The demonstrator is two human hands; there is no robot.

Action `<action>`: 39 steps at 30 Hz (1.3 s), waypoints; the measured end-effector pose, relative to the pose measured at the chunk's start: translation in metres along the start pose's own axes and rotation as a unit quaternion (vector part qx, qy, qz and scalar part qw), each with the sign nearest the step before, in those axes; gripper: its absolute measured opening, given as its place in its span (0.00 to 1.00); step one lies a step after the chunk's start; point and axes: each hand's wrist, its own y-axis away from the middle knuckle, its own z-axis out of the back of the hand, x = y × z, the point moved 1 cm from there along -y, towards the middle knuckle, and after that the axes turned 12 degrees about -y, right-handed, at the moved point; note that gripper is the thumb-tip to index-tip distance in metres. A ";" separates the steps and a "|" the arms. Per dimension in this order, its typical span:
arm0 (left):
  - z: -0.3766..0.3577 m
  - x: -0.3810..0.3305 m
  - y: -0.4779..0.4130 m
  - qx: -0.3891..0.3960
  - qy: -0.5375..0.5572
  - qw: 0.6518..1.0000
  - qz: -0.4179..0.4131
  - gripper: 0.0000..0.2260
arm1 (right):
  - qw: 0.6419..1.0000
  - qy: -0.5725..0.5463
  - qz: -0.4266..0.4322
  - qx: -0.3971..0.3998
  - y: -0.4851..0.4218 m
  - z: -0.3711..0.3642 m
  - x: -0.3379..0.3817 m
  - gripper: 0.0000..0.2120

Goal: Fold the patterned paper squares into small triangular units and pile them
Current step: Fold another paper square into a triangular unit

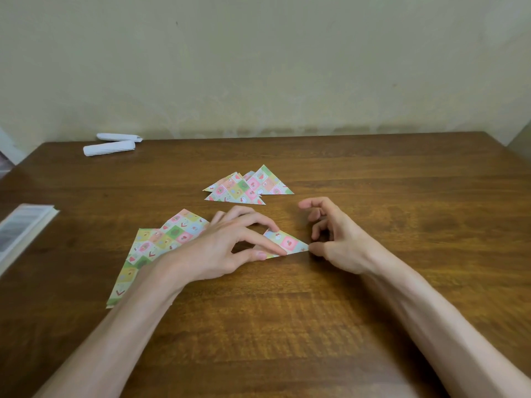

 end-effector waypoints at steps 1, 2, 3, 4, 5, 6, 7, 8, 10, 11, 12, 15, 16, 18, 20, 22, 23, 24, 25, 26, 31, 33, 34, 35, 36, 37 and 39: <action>0.000 0.000 0.000 0.001 0.001 1.000 0.001 0.12 | 1.000 -0.014 -0.004 -0.002 -0.002 0.002 -0.001 0.36; 0.000 0.000 0.000 0.001 0.001 1.000 0.001 0.12 | 1.000 -0.019 -0.007 -0.003 -0.003 0.004 -0.002 0.36; 0.000 0.001 0.000 0.003 0.001 1.000 0.000 0.12 | 1.000 -0.014 -0.008 -0.001 -0.003 0.005 -0.002 0.37; 0.000 0.001 0.000 0.004 0.001 1.000 0.000 0.12 | 1.000 -0.004 -0.009 0.003 -0.004 0.004 -0.001 0.37; 0.000 0.001 0.001 0.005 0.003 1.000 0.000 0.12 | 1.000 0.003 -0.009 0.008 -0.003 0.004 -0.001 0.37; -0.001 0.002 0.001 0.004 0.005 1.000 0.000 0.12 | 1.000 0.006 -0.008 0.010 -0.003 0.003 0.000 0.37; -0.001 0.002 0.001 0.000 0.008 1.000 0.001 0.12 | 1.000 0.008 -0.007 0.011 -0.002 0.003 0.000 0.37; -0.002 0.003 0.001 -0.005 0.012 1.000 0.005 0.11 | 1.000 0.008 -0.006 0.012 -0.001 0.004 0.000 0.36; -0.003 0.004 0.002 -0.025 0.026 0.999 0.018 0.10 | 1.000 0.009 -0.002 0.016 0.000 0.004 0.002 0.34; -0.003 0.004 0.002 -0.036 0.032 0.999 0.025 0.09 | 1.000 0.008 0.003 0.016 0.002 0.004 0.003 0.32; -0.004 0.004 0.002 -0.047 0.035 0.998 0.031 0.08 | 1.000 0.009 0.014 0.011 0.004 0.002 0.004 0.29; -0.006 0.002 0.000 -0.072 0.031 0.996 0.035 0.05 | 0.994 0.073 0.065 -0.041 0.008 -0.003 0.004 0.14; -0.007 0.002 0.000 -0.078 0.027 0.996 0.034 0.05 | 0.988 0.123 0.078 -0.056 0.009 -0.006 0.004 0.12; -0.008 0.002 -0.001 -0.090 0.021 0.995 0.032 0.05 | 0.968 0.219 0.097 -0.066 0.011 -0.012 0.003 0.16; -0.009 0.003 -0.001 -0.096 0.022 0.994 0.038 0.05 | 0.959 0.252 0.106 -0.073 0.012 -0.015 0.005 0.16; -0.009 0.003 -0.001 -0.101 0.024 0.994 0.044 0.06 | 0.963 0.240 0.104 -0.070 0.011 -0.016 0.006 0.12; -0.009 0.003 -0.001 -0.102 0.024 0.993 0.045 0.05 | 0.967 0.224 0.099 -0.068 0.012 -0.016 0.007 0.10; -0.008 0.004 -0.001 -0.104 0.023 0.993 0.047 0.05 | 0.973 0.203 0.091 -0.067 0.012 -0.017 0.007 0.09; -0.008 0.004 -0.001 -0.104 0.023 0.993 0.049 0.06 | 0.977 0.185 0.084 -0.066 0.013 -0.017 0.008 0.08; -0.008 0.004 -0.001 -0.102 0.023 0.993 0.053 0.06 | 0.980 0.169 0.078 -0.067 0.013 -0.017 0.008 0.07; -0.006 0.001 0.000 -0.107 0.032 0.991 0.078 0.13 | 0.995 0.046 0.065 -0.066 0.011 -0.017 0.012 0.07; -0.005 0.000 0.001 -0.106 0.053 0.987 0.108 0.21 | 0.995 -0.015 0.068 -0.066 0.009 -0.017 0.011 0.10; -0.005 0.000 0.001 -0.104 0.063 0.985 0.120 0.25 | 0.995 -0.049 0.066 -0.063 0.008 -0.017 0.011 0.11; -0.005 0.000 0.001 -0.103 0.067 0.984 0.125 0.28 | 0.993 -0.079 0.063 -0.057 0.008 -0.017 0.011 0.12; -0.005 0.000 0.001 -0.102 0.067 0.984 0.126 0.30 | 0.992 -0.102 0.062 -0.051 0.007 -0.017 0.011 0.12; -0.005 0.000 0.001 -0.097 0.066 0.985 0.129 0.32 | 0.990 -0.118 0.063 -0.044 0.007 -0.017 0.011 0.11; -0.005 0.001 0.001 -0.091 0.068 0.983 0.142 0.34 | 0.987 -0.136 0.074 -0.032 0.007 -0.016 0.012 0.10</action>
